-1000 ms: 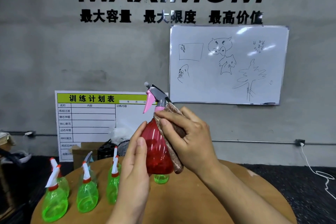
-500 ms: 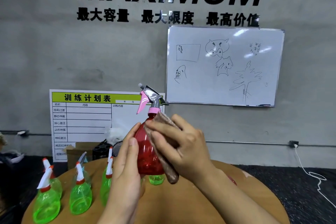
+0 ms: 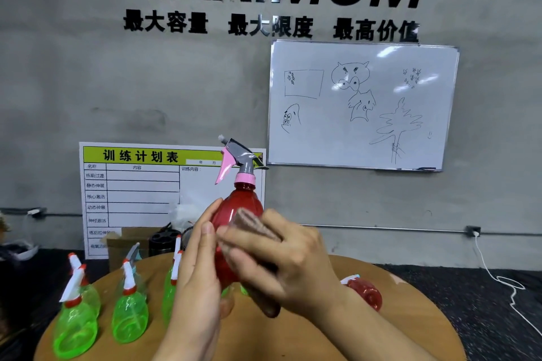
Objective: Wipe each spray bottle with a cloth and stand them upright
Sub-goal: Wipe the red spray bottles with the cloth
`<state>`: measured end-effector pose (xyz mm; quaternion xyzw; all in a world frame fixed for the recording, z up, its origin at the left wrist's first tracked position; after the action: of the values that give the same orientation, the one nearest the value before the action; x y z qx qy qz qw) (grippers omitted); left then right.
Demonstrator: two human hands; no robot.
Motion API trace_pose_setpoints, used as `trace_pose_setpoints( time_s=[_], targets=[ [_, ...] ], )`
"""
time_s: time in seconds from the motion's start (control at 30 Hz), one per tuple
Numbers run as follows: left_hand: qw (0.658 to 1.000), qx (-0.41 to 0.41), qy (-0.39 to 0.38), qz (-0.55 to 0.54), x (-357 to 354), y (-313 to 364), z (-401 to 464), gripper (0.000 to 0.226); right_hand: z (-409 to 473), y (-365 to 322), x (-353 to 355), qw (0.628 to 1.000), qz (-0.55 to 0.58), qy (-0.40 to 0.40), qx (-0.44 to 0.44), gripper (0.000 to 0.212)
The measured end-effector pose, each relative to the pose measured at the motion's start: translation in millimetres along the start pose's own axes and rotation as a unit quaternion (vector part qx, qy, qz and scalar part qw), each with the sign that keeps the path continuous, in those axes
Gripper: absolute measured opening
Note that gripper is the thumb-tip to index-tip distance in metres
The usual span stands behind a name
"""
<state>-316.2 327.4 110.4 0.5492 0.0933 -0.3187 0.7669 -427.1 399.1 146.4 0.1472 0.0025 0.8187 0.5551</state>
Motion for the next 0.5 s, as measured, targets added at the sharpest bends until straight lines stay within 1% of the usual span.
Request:
trace_pose_setpoints(
  time_s=[0.1,0.13,0.2,0.27,0.3,0.33,0.4,0.5],
  targets=[
    [1.0,-0.016,-0.012,-0.008,-2.9,0.5,-2.4,0.04,14.7,21.8,0.8,0.986,0.032,0.055,-0.156,0.027],
    [1.0,-0.021,-0.017,-0.005,-3.6,1.0,-2.8,0.041,18.2,27.9,0.5,0.979,0.045,0.064,-0.191,0.027],
    [0.999,-0.027,-0.03,-0.005,-3.9,1.3,-4.2,0.048,22.0,33.9,-1.1,0.97,0.074,0.06,-0.222,0.027],
    [0.999,-0.028,-0.036,0.007,-2.9,0.0,-5.6,0.069,23.6,33.0,-1.4,0.964,0.12,0.05,-0.231,0.024],
    [0.999,-0.025,-0.037,0.005,-2.9,-0.5,-6.3,0.075,24.2,32.8,-0.1,0.959,0.146,0.057,-0.236,0.023],
    [0.999,-0.021,-0.035,-0.005,-2.9,-0.7,-5.8,0.072,25.1,33.6,1.5,0.953,0.169,0.075,-0.242,0.022],
    [0.999,-0.002,-0.03,-0.042,-3.3,-0.2,-3.8,0.055,26.9,38.9,4.7,0.937,0.196,0.112,-0.265,0.022],
    [0.997,0.014,-0.039,-0.062,-3.8,1.7,-2.0,0.047,28.7,43.9,4.1,0.93,0.205,0.115,-0.283,0.022]
  ],
)
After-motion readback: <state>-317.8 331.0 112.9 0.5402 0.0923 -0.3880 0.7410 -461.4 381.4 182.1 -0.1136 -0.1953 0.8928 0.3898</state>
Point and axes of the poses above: each hand's wrist, its own z-axis towards the middle knuckle, its own x-axis out of the back of the hand, y = z × x, the point moved 3 cm from there along z, towards the middle knuckle, and after that the axes turned 6 degrees about y, right-handed, at the moved point
